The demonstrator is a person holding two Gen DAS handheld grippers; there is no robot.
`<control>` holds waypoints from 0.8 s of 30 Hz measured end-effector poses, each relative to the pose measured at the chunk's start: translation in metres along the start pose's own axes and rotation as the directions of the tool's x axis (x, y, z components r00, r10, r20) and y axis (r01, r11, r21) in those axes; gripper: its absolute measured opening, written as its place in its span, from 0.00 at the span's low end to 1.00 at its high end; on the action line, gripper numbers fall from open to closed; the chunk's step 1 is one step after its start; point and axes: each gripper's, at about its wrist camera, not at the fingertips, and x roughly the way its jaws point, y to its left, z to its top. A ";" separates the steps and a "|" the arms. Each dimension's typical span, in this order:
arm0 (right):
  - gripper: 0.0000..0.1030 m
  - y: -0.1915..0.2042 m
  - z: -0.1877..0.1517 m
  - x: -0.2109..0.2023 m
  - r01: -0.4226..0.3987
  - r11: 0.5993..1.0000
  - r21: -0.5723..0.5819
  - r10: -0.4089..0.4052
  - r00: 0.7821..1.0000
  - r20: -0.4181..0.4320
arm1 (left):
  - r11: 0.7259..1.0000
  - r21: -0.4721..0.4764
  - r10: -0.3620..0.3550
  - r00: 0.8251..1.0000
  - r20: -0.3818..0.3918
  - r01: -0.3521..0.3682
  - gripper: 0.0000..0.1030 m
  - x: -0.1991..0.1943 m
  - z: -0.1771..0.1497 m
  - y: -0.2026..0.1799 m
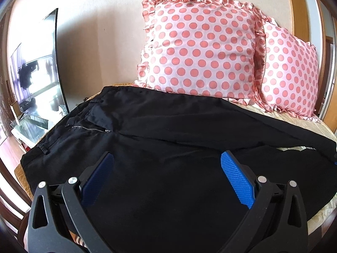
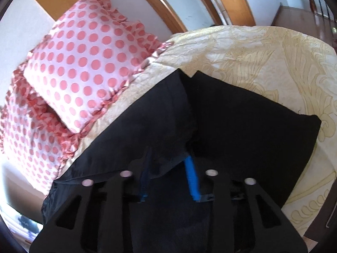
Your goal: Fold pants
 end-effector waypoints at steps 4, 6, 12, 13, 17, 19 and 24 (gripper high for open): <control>0.06 -0.005 0.009 0.008 -0.032 0.999 0.025 0.033 0.999 -0.012 | 0.999 0.013 0.040 0.999 0.032 -0.040 0.98 -0.003 -0.001 -0.001; 0.05 -0.003 0.014 -0.003 -0.069 0.998 0.008 0.069 0.997 0.040 | 0.997 0.027 0.064 0.997 0.052 -0.066 0.98 -0.005 -0.002 -0.001; 0.05 -0.014 0.020 -0.057 -0.149 0.989 -0.009 0.148 0.972 0.182 | 0.994 0.054 0.091 0.990 0.106 -0.097 0.98 -0.014 -0.001 -0.001; 0.05 -0.017 0.017 -0.062 -0.144 0.990 -0.010 0.143 0.972 0.185 | 0.994 0.055 0.085 0.991 0.099 -0.090 0.98 -0.014 0.000 0.000; 0.05 -0.038 -0.003 -0.059 -0.081 0.997 0.014 0.079 0.988 0.131 | 0.999 0.030 0.026 0.999 0.047 -0.028 0.98 -0.009 0.007 0.009; 0.05 -0.048 -0.012 -0.050 -0.059 0.998 0.031 0.056 0.994 0.090 | 1.000 -0.016 -0.011 1.000 -0.001 0.011 0.98 -0.002 0.020 0.023; 0.05 -0.057 -0.020 -0.040 -0.046 0.998 0.033 0.044 0.997 0.066 | 0.989 -0.142 -0.055 0.996 -0.076 0.044 0.98 0.030 0.063 0.059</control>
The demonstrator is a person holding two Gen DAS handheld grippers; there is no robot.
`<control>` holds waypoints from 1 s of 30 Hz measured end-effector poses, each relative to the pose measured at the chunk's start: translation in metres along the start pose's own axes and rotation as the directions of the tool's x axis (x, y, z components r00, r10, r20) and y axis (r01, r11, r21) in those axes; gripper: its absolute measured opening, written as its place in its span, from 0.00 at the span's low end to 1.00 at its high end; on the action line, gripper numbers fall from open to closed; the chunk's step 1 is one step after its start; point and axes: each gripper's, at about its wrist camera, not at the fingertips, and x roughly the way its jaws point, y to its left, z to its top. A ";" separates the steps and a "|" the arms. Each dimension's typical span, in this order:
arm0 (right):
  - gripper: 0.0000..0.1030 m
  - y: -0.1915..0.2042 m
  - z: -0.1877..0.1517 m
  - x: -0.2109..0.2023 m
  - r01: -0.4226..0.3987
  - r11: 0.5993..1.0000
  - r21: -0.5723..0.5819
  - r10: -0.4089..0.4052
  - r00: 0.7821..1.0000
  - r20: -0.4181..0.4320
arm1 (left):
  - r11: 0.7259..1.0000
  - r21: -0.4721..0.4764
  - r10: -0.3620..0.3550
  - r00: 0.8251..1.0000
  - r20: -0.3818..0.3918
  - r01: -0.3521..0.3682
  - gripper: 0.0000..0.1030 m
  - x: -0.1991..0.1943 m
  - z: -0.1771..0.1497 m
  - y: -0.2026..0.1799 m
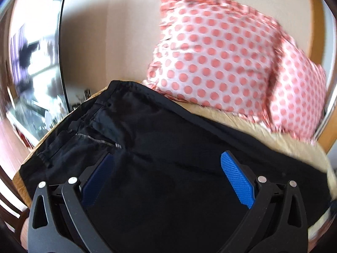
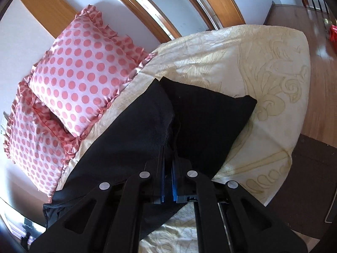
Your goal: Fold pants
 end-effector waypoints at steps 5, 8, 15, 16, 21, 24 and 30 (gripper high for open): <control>0.05 0.001 0.001 0.001 0.003 1.000 -0.015 -0.003 1.000 -0.009 | 0.998 -0.064 -0.012 0.994 -0.108 0.005 0.98 0.071 0.067 0.017; 0.05 -0.001 0.002 0.000 -0.001 1.000 -0.008 0.001 1.000 -0.016 | 0.994 -0.112 -0.011 0.986 -0.166 -0.007 0.98 0.119 0.093 0.017; 0.05 0.004 0.004 0.001 0.018 0.999 -0.044 -0.019 0.999 -0.028 | 0.975 -0.193 0.023 0.919 -0.393 -0.107 0.72 0.249 0.131 0.021; 0.05 0.005 0.004 0.002 0.023 0.998 -0.053 -0.024 0.999 -0.029 | 0.971 -0.205 0.027 0.909 -0.416 -0.123 0.70 0.261 0.132 0.023; 0.05 0.014 0.005 0.004 0.065 0.991 -0.114 -0.068 0.998 -0.021 | 0.941 -0.302 0.008 0.901 -0.434 -0.154 0.54 0.285 0.134 0.036; 0.05 0.018 0.005 0.006 0.076 0.989 -0.127 -0.079 0.997 -0.014 | 0.926 -0.358 -0.052 0.902 -0.428 -0.117 0.18 0.291 0.131 0.045; 0.05 0.021 0.012 0.005 0.052 0.990 -0.132 -0.051 0.999 0.005 | 0.923 -0.376 -0.070 0.922 -0.380 -0.085 0.06 0.257 0.125 0.064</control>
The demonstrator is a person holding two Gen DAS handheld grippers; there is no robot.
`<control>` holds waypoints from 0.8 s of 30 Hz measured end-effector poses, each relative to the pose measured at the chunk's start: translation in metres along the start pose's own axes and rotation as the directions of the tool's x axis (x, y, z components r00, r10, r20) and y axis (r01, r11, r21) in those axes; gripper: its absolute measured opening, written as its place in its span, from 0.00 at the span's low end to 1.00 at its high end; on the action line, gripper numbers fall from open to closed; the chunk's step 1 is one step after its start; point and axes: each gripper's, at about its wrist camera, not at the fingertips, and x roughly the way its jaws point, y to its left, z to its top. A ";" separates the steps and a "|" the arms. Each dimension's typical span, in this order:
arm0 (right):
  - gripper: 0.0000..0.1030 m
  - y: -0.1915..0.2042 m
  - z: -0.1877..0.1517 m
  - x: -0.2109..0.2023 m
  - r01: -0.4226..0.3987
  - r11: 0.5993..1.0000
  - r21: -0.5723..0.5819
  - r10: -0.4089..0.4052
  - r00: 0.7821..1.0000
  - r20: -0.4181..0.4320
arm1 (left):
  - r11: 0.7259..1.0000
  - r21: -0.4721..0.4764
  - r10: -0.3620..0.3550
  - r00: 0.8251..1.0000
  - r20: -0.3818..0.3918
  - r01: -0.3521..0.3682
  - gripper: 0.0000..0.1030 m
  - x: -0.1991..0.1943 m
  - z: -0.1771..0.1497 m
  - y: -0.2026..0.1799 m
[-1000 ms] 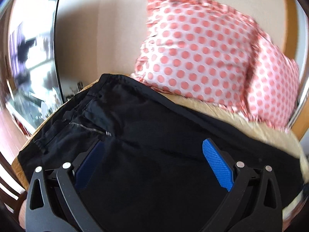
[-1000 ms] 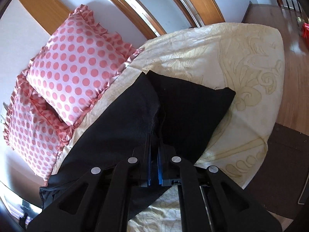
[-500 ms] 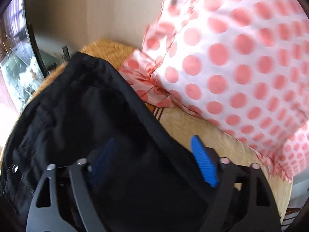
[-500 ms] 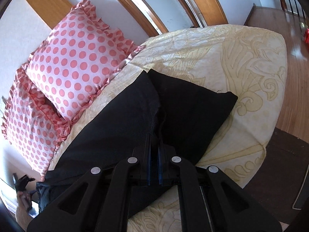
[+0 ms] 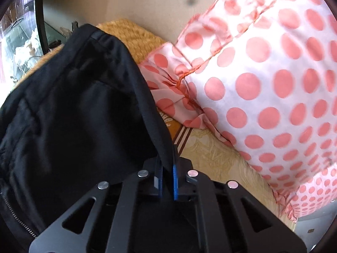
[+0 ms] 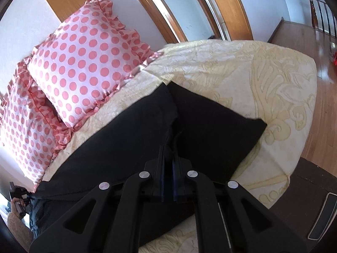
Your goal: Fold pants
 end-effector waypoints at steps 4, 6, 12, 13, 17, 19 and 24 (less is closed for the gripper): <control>0.05 0.001 0.015 -0.005 -0.039 0.999 0.007 0.039 0.999 0.036 | 0.996 0.084 -0.040 0.996 0.074 0.034 0.06 -0.055 -0.016 0.006; 0.05 0.002 0.025 -0.008 -0.060 0.998 0.013 0.059 0.997 0.054 | 0.991 0.120 -0.075 0.990 0.116 0.061 0.06 -0.096 -0.030 0.013; 0.05 0.000 0.051 -0.020 -0.100 0.995 0.021 0.098 0.989 0.110 | 0.977 0.167 -0.167 0.960 0.225 0.131 0.06 -0.205 -0.097 0.059; 0.05 -0.002 0.052 -0.020 -0.102 0.994 0.030 0.098 0.989 0.109 | 0.977 0.167 -0.167 0.958 0.235 0.129 0.06 -0.215 -0.111 0.070; 0.05 -0.014 0.045 -0.017 -0.079 0.996 0.050 0.075 0.994 0.082 | 0.987 0.121 -0.132 0.959 0.249 0.104 0.06 -0.228 -0.181 0.122; 0.05 -0.021 0.037 -0.015 -0.066 0.996 0.060 0.063 0.996 0.057 | 0.992 0.077 -0.118 0.965 0.234 0.103 0.06 -0.218 -0.203 0.144; 0.05 -0.041 0.025 -0.010 -0.054 0.993 0.109 0.053 0.999 0.014 | 0.989 -0.051 -0.124 0.975 0.187 0.135 0.06 -0.195 -0.247 0.189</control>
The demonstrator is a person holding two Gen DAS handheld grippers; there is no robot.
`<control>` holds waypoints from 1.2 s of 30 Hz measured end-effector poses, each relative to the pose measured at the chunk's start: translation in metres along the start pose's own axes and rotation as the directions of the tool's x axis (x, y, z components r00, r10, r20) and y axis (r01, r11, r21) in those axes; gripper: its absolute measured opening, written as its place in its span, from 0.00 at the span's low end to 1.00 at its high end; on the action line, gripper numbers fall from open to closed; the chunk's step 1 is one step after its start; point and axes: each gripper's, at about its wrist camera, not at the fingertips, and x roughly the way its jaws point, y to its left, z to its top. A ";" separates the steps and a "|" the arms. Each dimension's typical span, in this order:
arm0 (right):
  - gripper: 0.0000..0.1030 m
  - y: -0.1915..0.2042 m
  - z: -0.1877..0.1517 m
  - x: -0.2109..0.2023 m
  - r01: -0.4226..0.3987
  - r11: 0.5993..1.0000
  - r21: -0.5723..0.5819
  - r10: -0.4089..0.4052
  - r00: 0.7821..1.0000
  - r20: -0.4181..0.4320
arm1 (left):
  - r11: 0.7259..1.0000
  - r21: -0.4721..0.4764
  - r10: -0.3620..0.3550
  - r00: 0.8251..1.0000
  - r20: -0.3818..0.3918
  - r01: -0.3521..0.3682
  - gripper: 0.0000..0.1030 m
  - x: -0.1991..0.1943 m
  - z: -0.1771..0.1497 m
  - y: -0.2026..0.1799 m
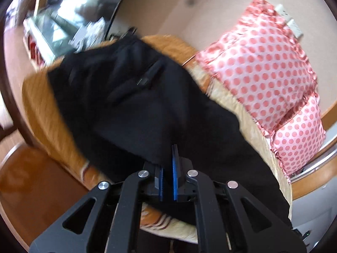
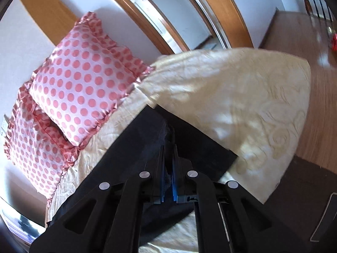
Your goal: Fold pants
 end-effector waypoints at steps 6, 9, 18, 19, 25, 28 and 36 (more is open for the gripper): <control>0.05 -0.005 0.001 -0.003 -0.012 1.000 0.022 0.012 1.000 -0.009 | 0.999 0.030 0.012 1.000 0.025 -0.013 0.07 0.003 -0.006 -0.001; 0.05 -0.004 0.003 -0.003 -0.008 1.000 0.024 0.009 1.000 -0.015 | 0.999 0.041 0.020 0.999 0.027 -0.021 0.10 0.003 -0.006 -0.004; 0.05 -0.016 -0.005 -0.022 0.022 0.999 0.024 -0.023 0.999 0.031 | 0.999 0.035 0.011 1.000 0.012 -0.011 0.17 0.005 -0.008 -0.003; 0.05 -0.021 -0.006 -0.019 0.024 0.999 0.037 -0.025 1.000 0.017 | 0.999 0.032 0.012 1.000 0.010 -0.013 0.17 0.006 -0.008 -0.002; 0.05 -0.022 -0.009 -0.013 0.032 0.999 0.033 -0.032 0.999 0.009 | 0.999 0.037 0.008 0.999 0.036 -0.010 0.11 0.000 -0.010 -0.002; 0.05 -0.018 -0.009 -0.016 0.043 0.999 -0.006 -0.043 0.999 0.017 | 0.999 0.052 0.013 0.997 0.073 -0.017 0.10 -0.009 -0.016 -0.001; 0.11 -0.015 -0.013 -0.010 0.095 0.993 -0.074 -0.095 0.995 0.001 | 0.987 0.135 0.069 0.989 0.134 -0.087 0.26 -0.007 -0.030 -0.003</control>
